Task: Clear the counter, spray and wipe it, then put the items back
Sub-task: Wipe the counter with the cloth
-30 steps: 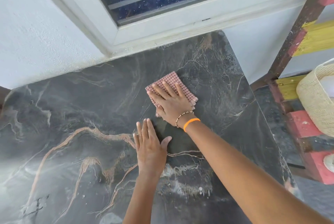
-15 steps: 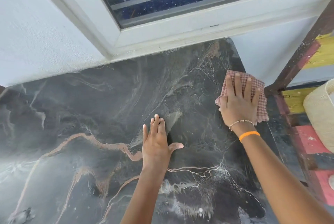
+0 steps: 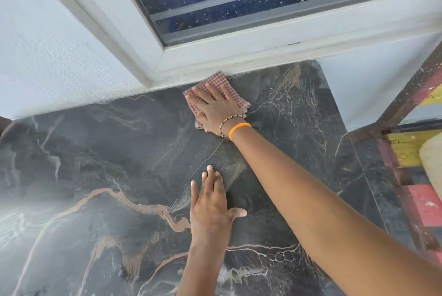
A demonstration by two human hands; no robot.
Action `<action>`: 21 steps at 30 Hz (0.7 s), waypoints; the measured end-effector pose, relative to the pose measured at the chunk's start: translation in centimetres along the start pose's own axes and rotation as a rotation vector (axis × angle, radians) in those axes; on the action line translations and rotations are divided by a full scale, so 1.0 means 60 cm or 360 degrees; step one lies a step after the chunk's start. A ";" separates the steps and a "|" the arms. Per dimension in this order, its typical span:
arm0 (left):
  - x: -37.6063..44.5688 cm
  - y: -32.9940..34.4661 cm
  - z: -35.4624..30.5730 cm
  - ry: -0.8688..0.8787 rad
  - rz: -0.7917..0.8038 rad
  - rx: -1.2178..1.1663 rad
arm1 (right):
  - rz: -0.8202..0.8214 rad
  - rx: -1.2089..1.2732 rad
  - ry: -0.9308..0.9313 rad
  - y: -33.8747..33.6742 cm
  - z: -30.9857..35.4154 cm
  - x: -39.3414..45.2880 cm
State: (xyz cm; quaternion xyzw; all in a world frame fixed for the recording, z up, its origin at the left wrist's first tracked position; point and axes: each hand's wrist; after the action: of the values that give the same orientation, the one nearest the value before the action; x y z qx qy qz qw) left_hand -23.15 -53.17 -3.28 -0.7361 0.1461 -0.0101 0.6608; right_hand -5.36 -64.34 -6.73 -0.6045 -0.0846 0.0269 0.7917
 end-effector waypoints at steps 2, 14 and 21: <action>0.002 -0.002 -0.004 -0.0003 0.0006 -0.0015 | -0.0055 -0.0021 0.0081 -0.007 -0.041 -0.004; -0.007 -0.008 -0.006 -0.0010 0.0025 -0.0134 | -0.0425 -0.0078 0.1117 -0.061 -0.251 -0.108; -0.003 0.004 -0.005 -0.0007 0.0006 -0.0055 | -0.0354 -0.0172 0.1191 -0.054 -0.172 -0.237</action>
State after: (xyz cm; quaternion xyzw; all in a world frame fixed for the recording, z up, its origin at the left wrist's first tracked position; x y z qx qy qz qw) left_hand -23.40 -53.44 -3.42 -0.7472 0.1462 -0.0048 0.6483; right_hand -17.83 -77.14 -7.67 -0.6005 0.1437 -0.2858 0.7329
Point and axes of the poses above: each hand's wrist, its own x-axis towards the middle knuckle, its own y-axis out of the palm, z = x × y, and after that the axes turned 13 degrees about -z, right-handed
